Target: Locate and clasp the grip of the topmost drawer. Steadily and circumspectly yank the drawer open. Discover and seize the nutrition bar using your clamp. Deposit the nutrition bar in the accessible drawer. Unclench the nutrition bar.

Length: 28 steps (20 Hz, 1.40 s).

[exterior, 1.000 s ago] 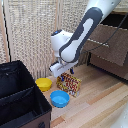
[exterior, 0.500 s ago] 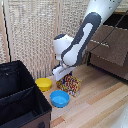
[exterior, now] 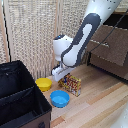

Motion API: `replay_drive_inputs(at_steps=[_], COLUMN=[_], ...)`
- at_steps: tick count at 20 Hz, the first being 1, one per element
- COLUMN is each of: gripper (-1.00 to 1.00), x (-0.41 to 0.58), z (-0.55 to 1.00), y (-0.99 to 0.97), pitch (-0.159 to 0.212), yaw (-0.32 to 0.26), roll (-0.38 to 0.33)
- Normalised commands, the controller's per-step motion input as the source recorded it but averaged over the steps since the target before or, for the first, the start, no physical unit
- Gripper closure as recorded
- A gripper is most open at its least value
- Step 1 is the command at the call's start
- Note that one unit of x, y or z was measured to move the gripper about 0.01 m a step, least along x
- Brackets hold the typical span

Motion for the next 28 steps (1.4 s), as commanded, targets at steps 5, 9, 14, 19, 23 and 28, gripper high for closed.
replay_drive_inputs(at_steps=[5,9,14,19,23,28], gripper=[1.0,1.0,1.0,1.0,1.0,1.0], x=[0.353,0.549,0.679,0.451,0.161,0.052], z=[0.76,0.86,0.84,0.73,0.71,0.63], y=[0.0,0.0,0.09,0.19,0.04,-0.08], pitch=[0.199,0.156,0.084,0.0,0.017,0.098], yaw=[0.0,-0.029,-0.109,-0.215,-0.29,-0.267], roll=[-0.001,0.0,-0.016,-0.054,0.02,0.114])
